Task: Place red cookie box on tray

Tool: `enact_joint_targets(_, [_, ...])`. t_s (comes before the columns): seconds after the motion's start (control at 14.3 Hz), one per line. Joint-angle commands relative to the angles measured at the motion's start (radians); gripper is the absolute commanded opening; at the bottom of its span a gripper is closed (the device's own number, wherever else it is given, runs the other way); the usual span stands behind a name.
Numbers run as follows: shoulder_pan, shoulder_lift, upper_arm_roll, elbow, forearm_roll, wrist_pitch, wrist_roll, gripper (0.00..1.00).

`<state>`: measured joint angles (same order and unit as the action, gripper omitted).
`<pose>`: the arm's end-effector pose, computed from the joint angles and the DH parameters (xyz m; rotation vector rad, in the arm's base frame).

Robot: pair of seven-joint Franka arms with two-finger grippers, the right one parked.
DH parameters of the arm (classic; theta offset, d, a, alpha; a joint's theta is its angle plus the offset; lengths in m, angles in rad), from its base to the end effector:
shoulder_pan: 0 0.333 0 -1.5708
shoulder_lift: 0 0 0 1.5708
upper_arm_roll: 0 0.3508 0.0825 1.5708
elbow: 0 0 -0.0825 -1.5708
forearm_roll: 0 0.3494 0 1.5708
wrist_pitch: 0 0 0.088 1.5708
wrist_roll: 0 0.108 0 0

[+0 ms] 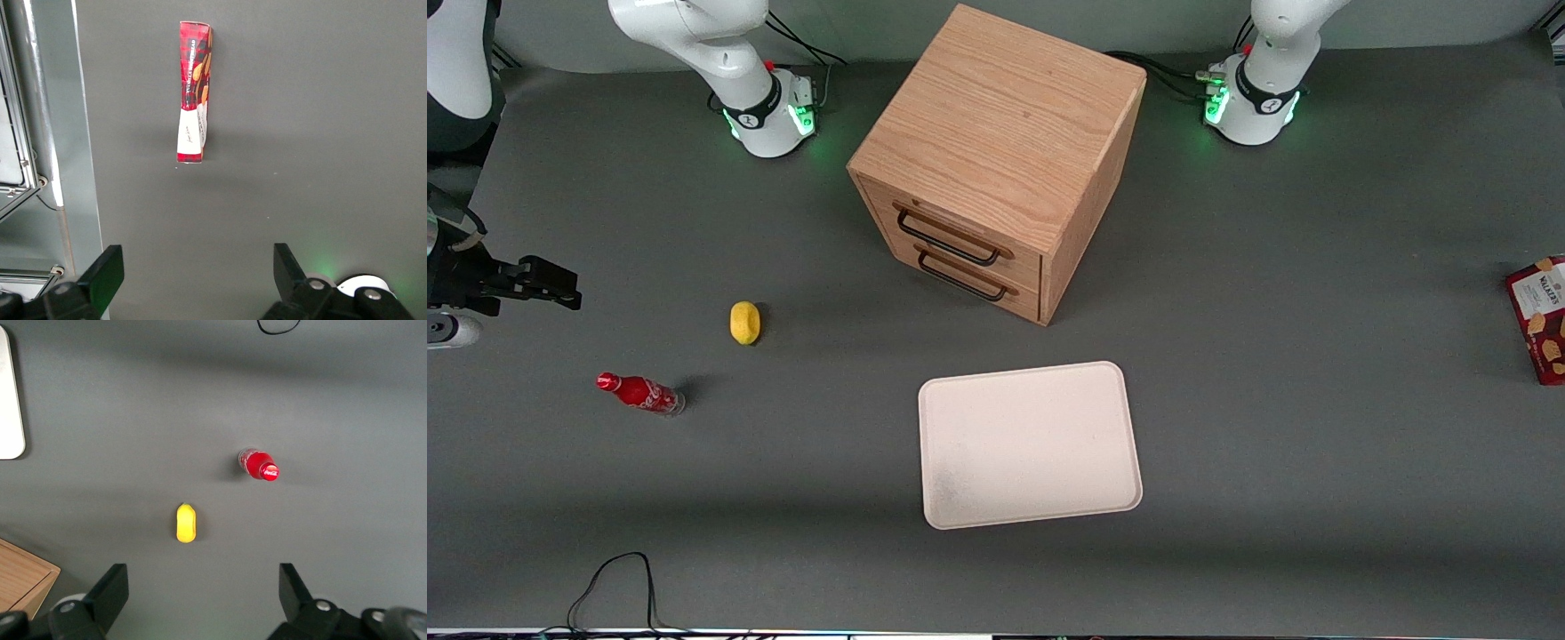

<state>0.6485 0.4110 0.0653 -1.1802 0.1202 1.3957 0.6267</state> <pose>0.4745 0.4174 0.5756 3.1094 0.1457 -0.3802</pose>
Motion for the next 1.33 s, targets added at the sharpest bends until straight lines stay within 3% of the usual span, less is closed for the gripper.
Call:
enact_joint_targets(0.0, [0.023, 0.012, -0.01, -0.057, 0.006, 0.086, 0.018, 1.0])
enact_joint_targets(0.35, [0.037, 0.019, -0.01, -0.327, -0.007, 0.406, 0.012, 1.0])
enact_joint_targets(0.56, [0.048, 0.066, -0.009, -0.453, -0.054, 0.603, 0.011, 0.99])
enact_joint_targets(0.84, [0.051, 0.173, -0.01, -0.466, -0.074, 0.732, 0.011, 0.99])
enact_joint_targets(1.26, [0.04, 0.206, -0.012, -0.463, -0.074, 0.789, 0.01, 0.99])
